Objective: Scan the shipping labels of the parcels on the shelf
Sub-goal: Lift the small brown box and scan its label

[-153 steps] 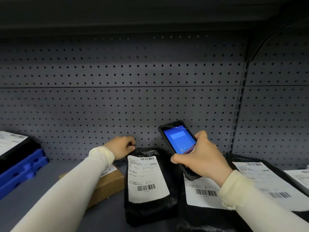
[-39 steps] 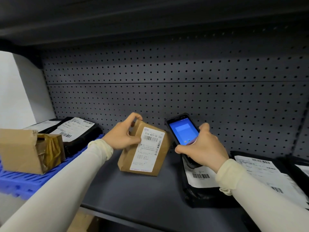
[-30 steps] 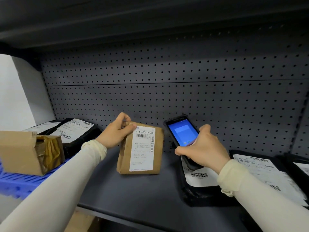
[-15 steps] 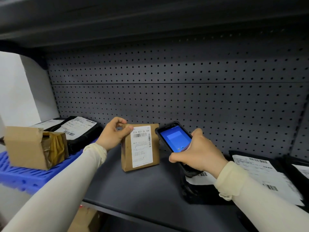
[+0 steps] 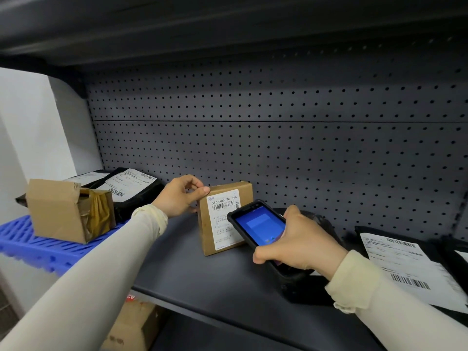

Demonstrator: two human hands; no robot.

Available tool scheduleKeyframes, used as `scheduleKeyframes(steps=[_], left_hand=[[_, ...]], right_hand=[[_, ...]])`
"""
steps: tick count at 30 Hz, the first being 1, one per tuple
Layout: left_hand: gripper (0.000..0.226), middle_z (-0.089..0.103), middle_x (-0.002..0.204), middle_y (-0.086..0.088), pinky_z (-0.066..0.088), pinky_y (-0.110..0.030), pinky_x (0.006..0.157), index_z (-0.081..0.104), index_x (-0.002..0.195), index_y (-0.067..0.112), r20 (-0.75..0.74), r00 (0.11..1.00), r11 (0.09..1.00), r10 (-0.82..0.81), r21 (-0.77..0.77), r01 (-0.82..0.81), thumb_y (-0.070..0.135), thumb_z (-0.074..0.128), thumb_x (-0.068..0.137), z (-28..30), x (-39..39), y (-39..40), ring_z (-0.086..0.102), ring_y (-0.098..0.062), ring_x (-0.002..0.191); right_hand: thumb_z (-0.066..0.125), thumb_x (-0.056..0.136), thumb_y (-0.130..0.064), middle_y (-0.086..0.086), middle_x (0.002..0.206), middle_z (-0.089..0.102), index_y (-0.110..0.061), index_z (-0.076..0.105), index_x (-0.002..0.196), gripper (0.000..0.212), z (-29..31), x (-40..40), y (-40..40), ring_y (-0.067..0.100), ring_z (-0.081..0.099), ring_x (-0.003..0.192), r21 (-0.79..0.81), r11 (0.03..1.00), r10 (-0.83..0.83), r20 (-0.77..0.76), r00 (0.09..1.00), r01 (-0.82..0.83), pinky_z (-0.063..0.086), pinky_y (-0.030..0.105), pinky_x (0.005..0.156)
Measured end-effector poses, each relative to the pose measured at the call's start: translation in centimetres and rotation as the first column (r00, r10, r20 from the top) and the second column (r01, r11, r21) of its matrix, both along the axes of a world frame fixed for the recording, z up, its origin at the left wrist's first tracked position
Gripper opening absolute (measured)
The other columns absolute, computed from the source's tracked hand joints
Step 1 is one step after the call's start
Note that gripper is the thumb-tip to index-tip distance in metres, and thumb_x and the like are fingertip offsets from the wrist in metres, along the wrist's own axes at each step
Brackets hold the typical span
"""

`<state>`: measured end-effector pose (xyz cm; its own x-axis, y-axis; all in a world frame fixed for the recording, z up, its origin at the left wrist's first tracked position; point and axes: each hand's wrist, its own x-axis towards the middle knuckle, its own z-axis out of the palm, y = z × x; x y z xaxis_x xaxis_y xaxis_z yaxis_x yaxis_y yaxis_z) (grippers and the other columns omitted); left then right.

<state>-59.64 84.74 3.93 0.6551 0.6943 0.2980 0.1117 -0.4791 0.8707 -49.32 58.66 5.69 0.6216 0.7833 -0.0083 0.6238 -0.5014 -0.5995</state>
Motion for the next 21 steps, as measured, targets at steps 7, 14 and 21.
scheduleKeyframes(steps=[7,14,21], left_hand=[[0.019,0.062,0.089,-0.006,0.058,-0.035,0.064,0.059,0.086,0.015,-0.051,0.997,0.997,0.053,0.06,-0.05,0.033,0.066,0.085,0.0,0.1,0.4,0.062,-0.02,0.076],[0.021,0.064,0.088,-0.007,0.056,-0.034,0.064,0.059,0.09,0.014,-0.093,0.993,0.992,0.077,0.111,-0.067,0.034,0.064,0.087,0.2,0.3,0.7,0.062,-0.02,0.073],[0.019,0.064,0.091,-0.008,0.052,-0.028,0.058,0.06,0.085,0.017,-0.072,0.996,0.995,0.048,0.092,-0.041,0.035,0.066,0.085,0.0,0.2,1.1,0.062,-0.019,0.076]], right_hand=[[0.083,0.053,-0.043,-0.005,0.083,0.059,-0.016,0.042,0.105,0.071,-0.5,0.0,-0.2,0.014,0.063,0.08,0.0,1.0,-0.009,0.008,1.0,0.009,0.058,0.039,0.08],[0.084,0.053,-0.041,-0.005,0.085,0.06,-0.018,0.04,0.109,0.075,-0.8,0.2,-0.1,0.015,0.063,0.083,-0.001,1.0,-0.008,-0.003,1.0,0.008,0.058,0.04,0.081],[0.083,0.052,-0.042,-0.006,0.086,0.06,-0.019,0.039,0.108,0.075,-1.2,0.2,0.3,0.014,0.062,0.084,0.001,1.0,-0.018,-0.017,1.0,0.018,0.057,0.041,0.081]])
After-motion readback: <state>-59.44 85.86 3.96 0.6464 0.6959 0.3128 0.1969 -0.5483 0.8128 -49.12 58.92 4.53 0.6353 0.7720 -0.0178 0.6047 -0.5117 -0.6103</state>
